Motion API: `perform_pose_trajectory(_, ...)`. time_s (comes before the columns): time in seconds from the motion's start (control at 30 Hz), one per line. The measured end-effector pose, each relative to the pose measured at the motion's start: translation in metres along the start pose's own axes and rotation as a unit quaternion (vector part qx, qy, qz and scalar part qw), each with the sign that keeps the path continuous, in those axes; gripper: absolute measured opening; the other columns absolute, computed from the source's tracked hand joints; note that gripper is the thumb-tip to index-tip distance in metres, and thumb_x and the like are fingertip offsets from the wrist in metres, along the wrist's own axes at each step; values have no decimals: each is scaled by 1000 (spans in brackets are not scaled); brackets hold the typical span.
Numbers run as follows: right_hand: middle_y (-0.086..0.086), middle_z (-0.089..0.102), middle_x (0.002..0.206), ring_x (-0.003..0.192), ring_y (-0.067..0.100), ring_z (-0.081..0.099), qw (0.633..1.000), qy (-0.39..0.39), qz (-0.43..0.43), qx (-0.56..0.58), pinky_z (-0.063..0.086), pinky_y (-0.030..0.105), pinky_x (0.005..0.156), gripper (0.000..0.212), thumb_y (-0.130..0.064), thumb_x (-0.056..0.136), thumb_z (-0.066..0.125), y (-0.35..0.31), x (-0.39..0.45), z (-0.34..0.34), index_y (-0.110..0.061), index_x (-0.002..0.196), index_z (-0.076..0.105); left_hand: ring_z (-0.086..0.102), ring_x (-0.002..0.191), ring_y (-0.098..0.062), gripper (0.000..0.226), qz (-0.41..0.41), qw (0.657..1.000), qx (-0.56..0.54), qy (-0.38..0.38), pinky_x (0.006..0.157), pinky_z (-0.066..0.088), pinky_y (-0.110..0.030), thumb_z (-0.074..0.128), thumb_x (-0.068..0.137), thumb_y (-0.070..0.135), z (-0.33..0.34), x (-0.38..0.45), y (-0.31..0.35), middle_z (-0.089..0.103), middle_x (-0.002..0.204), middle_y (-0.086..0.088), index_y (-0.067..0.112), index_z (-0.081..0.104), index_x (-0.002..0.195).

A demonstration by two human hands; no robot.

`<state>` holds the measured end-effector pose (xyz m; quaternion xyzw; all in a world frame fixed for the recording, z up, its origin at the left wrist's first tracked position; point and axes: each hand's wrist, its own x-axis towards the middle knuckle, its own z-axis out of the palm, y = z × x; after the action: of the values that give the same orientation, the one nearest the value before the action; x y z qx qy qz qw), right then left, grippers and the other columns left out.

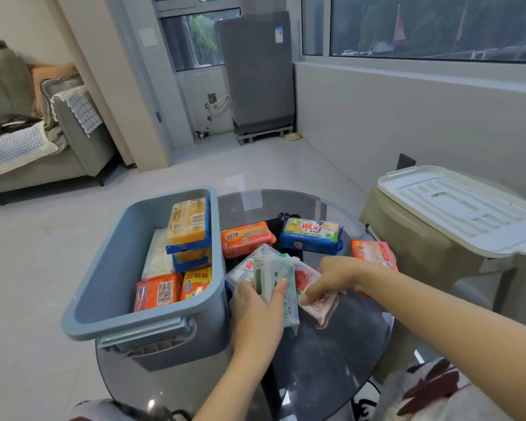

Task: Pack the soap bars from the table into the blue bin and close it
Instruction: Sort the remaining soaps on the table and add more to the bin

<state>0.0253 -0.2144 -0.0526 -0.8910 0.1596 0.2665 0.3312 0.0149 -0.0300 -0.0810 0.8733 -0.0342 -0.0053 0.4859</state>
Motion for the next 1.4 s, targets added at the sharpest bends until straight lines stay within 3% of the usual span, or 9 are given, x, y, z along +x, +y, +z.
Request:
perform_pose_trajectory(0.23,10,70,105,97,24,67,994,-6,-25,103,52,40,91,36,-34,80,67,3,-20,-23,-9,106,62,62,87,-10,50,22,999,-43,-11,68,59,-36,57,75,62,-11,-5,12,57,98,7,20,49,102)
perform_pose_trajectory(0.37,13,69,90,80,24,65,973,15,-50,225,51,33,72,30,-21,85,62,6,-37,-51,1,106,58,64,83,-5,35,84,992,-87,-38,57,57,-21,60,76,58,-20,-11,35,60,97,10,30,50,95)
perform_pose_trajectory(0.47,13,69,89,78,24,66,949,25,-90,300,51,34,74,27,-14,87,58,2,-51,-67,2,109,55,64,78,6,32,127,983,-126,-40,47,47,-7,57,75,60,-38,-11,62,63,90,12,34,50,90)
perform_pose_trajectory(0.7,11,73,83,73,22,70,899,40,-178,399,59,32,67,28,-13,79,63,-36,-66,-75,1,103,58,68,63,0,50,122,979,-160,-30,45,50,-15,51,62,69,-108,15,101,68,83,7,24,53,85)
perform_pose_trajectory(0.8,9,74,76,64,19,71,873,19,-214,439,58,27,55,31,-18,68,65,-61,-65,-71,-1,94,61,71,64,-9,56,96,987,-129,1,48,54,-22,51,64,69,-140,39,96,70,84,2,20,56,89)
perform_pose_trajectory(0.9,9,74,73,60,17,70,849,6,-231,475,55,24,47,17,-13,78,61,-89,-57,-61,-1,90,62,69,64,-11,51,70,993,-83,38,45,52,-20,54,76,61,-169,68,81,69,82,0,14,56,95)
perform_pose_trajectory(1.0,8,74,76,62,17,70,851,3,-231,471,56,24,50,14,-14,84,59,-117,-49,-50,-2,91,63,62,59,-6,49,46,996,-7,70,33,40,-13,53,84,53,-186,95,63,64,75,2,7,57,99)
perform_pose_trajectory(1.13,5,74,72,58,13,69,861,-16,-233,452,53,21,47,13,-16,85,59,-147,-40,-34,-4,89,64,55,60,-4,39,44,991,104,70,43,39,-21,55,86,48,-192,118,43,58,73,3,10,49,91)
perform_pose_trajectory(1.4,10,74,91,80,22,69,880,-17,-215,423,53,35,80,26,-22,81,64,-163,-25,-16,-3,100,64,49,73,-19,56,54,952,285,98,52,33,-28,55,83,53,-213,144,48,57,91,-5,5,52,111)
